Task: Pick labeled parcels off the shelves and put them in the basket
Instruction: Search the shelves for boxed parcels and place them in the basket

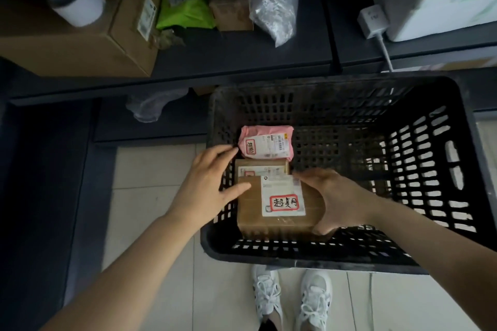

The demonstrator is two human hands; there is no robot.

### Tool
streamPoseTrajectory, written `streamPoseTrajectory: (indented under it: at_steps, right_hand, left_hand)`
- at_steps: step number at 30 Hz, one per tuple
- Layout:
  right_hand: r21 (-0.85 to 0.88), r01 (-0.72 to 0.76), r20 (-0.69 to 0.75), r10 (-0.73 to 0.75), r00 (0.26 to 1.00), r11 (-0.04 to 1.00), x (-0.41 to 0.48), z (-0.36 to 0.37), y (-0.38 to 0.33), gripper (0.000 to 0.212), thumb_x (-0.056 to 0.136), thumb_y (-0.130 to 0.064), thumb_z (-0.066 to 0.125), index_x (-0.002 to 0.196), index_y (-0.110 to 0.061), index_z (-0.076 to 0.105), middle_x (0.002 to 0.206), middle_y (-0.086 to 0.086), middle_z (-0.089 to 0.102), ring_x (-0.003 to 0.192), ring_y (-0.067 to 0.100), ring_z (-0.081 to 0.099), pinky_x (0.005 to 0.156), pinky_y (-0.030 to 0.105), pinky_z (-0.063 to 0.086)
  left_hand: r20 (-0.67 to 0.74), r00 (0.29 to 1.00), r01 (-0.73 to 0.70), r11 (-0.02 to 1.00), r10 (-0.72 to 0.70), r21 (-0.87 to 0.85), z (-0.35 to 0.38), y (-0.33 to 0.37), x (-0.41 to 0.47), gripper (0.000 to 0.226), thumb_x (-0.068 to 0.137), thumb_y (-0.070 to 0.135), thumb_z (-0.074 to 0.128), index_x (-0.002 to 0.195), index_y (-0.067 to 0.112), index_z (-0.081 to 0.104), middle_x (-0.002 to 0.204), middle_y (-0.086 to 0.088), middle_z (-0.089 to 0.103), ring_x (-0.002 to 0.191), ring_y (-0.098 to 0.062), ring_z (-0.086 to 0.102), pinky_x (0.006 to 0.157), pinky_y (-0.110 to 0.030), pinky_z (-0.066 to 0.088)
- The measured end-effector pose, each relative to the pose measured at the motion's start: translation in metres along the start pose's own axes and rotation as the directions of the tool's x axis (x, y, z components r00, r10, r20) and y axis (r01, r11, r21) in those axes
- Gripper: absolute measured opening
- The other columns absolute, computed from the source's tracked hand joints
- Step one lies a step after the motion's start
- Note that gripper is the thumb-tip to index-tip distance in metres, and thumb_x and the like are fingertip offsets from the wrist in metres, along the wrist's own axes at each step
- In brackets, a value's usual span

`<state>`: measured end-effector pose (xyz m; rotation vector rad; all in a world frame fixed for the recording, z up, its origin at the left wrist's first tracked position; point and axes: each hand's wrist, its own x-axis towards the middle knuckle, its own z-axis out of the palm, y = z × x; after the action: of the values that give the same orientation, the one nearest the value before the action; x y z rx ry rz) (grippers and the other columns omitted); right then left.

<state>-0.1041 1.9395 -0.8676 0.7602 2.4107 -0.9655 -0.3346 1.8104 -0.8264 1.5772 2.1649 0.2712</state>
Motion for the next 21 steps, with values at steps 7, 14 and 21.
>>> streamPoseTrajectory:
  at_steps: [7,14,21]
  right_hand:
    - [0.077,-0.049,0.141,0.037,0.989,0.996,0.033,0.008,-0.009,0.115,0.061,-0.04,0.08,0.151,-0.027,0.009,0.153,-0.005,0.021,0.137,0.015,0.021,0.113,0.028,0.025]
    - [-0.087,0.024,-0.016,-0.025,1.0,0.996,0.034,0.03,-0.027,0.116,0.06,-0.041,0.078,0.151,-0.025,0.008,0.152,-0.005,0.018,0.137,0.018,0.018,0.111,0.032,0.032]
    - [0.26,-0.224,-0.351,0.308,0.884,0.939,0.004,-0.002,0.016,0.123,0.04,-0.038,0.088,0.147,-0.021,0.028,0.144,0.006,0.036,0.131,0.026,0.032,0.106,0.028,0.027]
  left_hand:
    - [0.009,0.995,0.098,0.995,-0.098,0.025,0.011,-0.02,-0.02,0.075,0.085,0.041,0.064,0.147,0.019,0.029,0.149,0.004,0.027,0.137,-0.014,0.021,0.112,-0.026,0.022]
    - [0.002,0.993,0.115,0.993,-0.115,0.021,0.017,-0.022,-0.025,0.079,0.08,0.035,0.071,0.146,0.019,0.031,0.151,0.003,0.024,0.139,-0.014,0.017,0.112,-0.026,0.019]
    - [-0.136,0.99,0.042,0.997,-0.034,0.058,0.019,-0.016,-0.014,0.062,0.079,0.034,0.071,0.133,0.009,0.052,0.136,-0.006,0.047,0.129,-0.02,0.032,0.106,-0.032,0.028]
